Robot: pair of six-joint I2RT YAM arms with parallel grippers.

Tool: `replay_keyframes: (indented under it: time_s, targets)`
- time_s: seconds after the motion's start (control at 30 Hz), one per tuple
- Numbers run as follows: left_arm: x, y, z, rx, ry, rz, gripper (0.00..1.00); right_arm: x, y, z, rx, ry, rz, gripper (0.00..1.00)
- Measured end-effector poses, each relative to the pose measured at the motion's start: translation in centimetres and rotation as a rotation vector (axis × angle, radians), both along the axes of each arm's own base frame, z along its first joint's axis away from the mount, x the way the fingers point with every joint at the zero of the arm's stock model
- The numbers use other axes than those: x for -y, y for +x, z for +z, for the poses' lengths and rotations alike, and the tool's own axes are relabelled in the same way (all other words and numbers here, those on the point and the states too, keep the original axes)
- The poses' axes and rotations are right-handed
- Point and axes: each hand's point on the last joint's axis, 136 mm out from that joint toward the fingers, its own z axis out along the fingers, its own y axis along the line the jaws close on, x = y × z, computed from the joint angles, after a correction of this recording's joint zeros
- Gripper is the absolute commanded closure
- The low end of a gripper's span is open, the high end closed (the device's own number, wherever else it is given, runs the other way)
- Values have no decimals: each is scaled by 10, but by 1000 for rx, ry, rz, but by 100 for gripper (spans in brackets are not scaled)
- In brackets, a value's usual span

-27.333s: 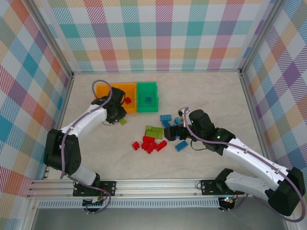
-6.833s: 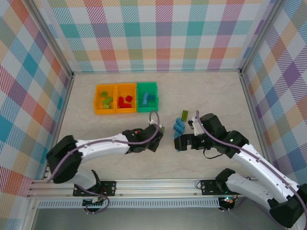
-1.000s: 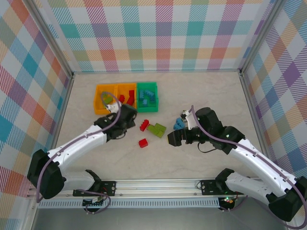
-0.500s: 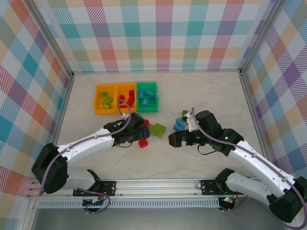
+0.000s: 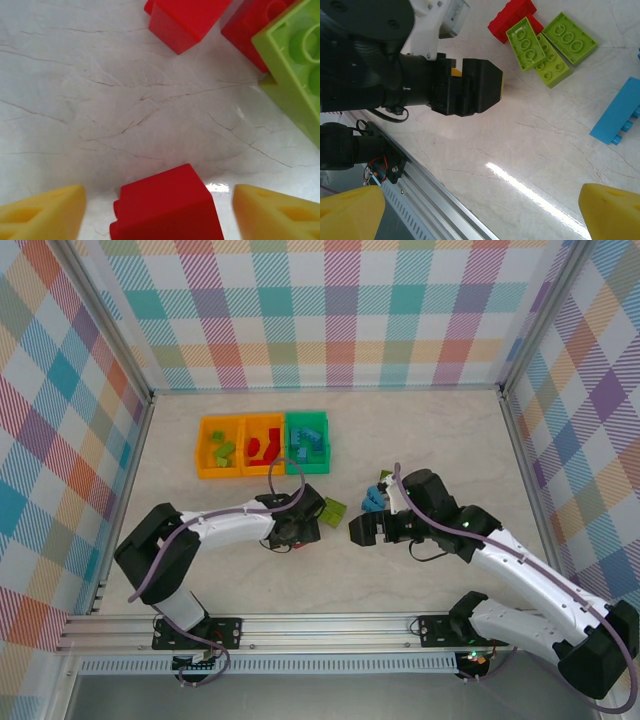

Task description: Sort the legos into containers by color

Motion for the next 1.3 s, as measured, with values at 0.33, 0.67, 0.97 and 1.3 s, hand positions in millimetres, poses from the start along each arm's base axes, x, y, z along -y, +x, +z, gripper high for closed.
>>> replay_keyframes:
  time_s: [0.33, 0.67, 0.97, 1.3]
  targets:
    - [-5, -10, -4, -25, -8, 18, 69, 1, -1, -10, -27, -22, 1, 0]
    - [-30, 23, 76, 241, 4, 35, 73, -7, -4, -8, -37, 15, 34, 0]
    - [-122, 159, 163, 517, 96, 323, 73, -5, -3, 13, 60, 106, 1, 0]
    - [-119, 261, 124, 422, 51, 298, 40, 4, -8, 15, 60, 133, -40, 0]
